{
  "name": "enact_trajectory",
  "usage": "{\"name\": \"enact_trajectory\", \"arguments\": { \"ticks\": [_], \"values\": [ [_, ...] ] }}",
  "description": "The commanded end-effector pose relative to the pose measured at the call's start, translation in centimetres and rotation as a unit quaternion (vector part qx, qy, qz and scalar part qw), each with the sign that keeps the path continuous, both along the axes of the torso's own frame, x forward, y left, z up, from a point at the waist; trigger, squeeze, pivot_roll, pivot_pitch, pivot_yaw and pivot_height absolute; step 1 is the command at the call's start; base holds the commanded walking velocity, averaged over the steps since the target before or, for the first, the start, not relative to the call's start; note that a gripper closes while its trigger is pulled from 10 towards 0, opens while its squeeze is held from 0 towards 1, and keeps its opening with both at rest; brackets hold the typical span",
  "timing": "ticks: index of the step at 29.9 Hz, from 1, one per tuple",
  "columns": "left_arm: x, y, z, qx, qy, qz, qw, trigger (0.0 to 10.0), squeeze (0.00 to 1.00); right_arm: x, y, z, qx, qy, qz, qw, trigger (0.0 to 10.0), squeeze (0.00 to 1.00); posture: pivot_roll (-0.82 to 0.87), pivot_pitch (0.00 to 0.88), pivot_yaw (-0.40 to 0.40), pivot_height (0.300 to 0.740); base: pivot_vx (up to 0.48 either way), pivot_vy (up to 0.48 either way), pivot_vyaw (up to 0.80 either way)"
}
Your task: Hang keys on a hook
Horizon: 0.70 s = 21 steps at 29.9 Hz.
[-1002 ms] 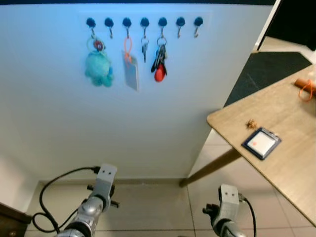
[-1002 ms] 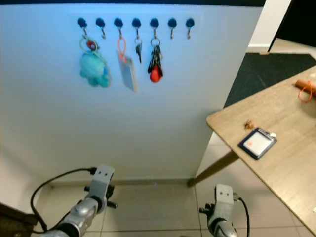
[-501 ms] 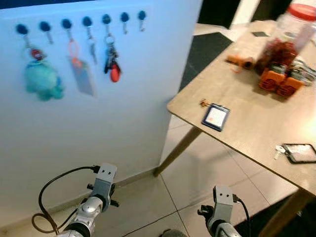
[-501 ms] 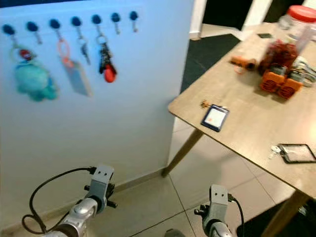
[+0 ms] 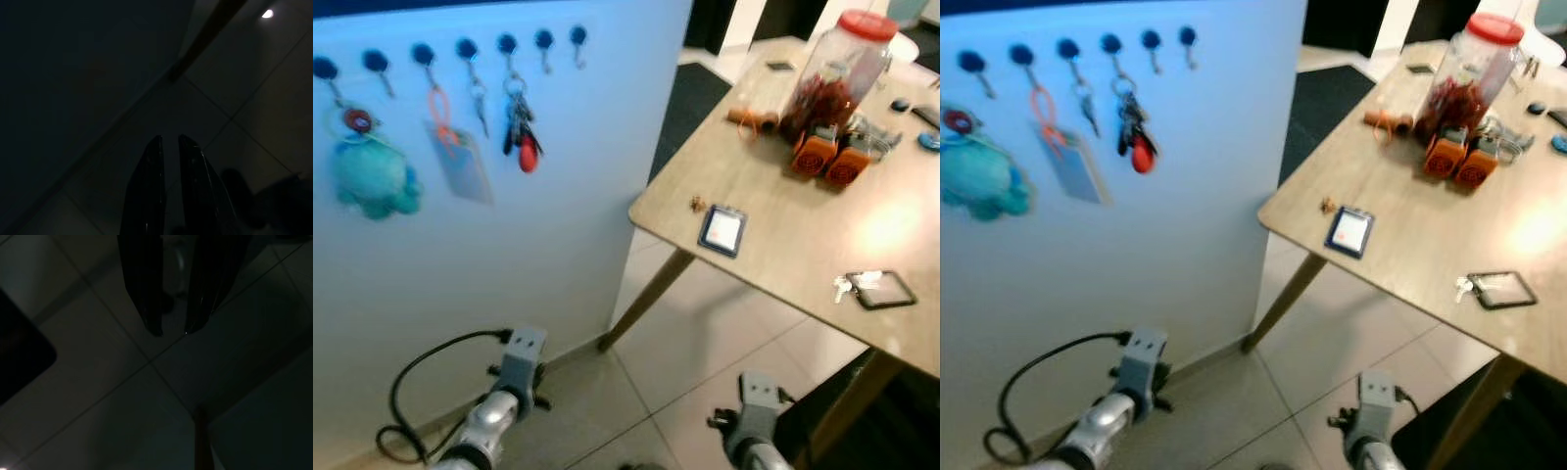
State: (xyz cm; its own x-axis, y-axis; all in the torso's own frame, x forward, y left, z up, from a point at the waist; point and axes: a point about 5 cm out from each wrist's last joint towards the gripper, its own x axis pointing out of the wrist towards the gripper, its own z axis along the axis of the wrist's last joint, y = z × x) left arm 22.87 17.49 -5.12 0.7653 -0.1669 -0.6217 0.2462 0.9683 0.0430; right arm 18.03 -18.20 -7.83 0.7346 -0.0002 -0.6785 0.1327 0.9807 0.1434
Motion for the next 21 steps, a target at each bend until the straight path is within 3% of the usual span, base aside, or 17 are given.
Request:
{"name": "enact_trajectory", "arguments": {
  "ticks": [1, 21],
  "values": [
    [-0.04, -0.35, -0.04, -0.006, 0.000, -0.003, 1.000, 10.0, 0.00, -0.43, -0.41, -0.20, -0.005, 0.009, -0.004, 1.000, 10.0, 0.00, 0.06, 0.056, -0.017, 0.740, 0.000, 0.000, -0.80],
    [0.08, -0.26, 0.12, -0.015, -0.009, 0.008, 1.000, 10.0, 0.00, -0.29, -0.43, -0.12, -0.006, 0.007, 0.001, 1.000, 10.0, 0.00, 0.06, 0.057, -0.021, 0.740, 0.000, 0.000, -0.80]
  ]
}}
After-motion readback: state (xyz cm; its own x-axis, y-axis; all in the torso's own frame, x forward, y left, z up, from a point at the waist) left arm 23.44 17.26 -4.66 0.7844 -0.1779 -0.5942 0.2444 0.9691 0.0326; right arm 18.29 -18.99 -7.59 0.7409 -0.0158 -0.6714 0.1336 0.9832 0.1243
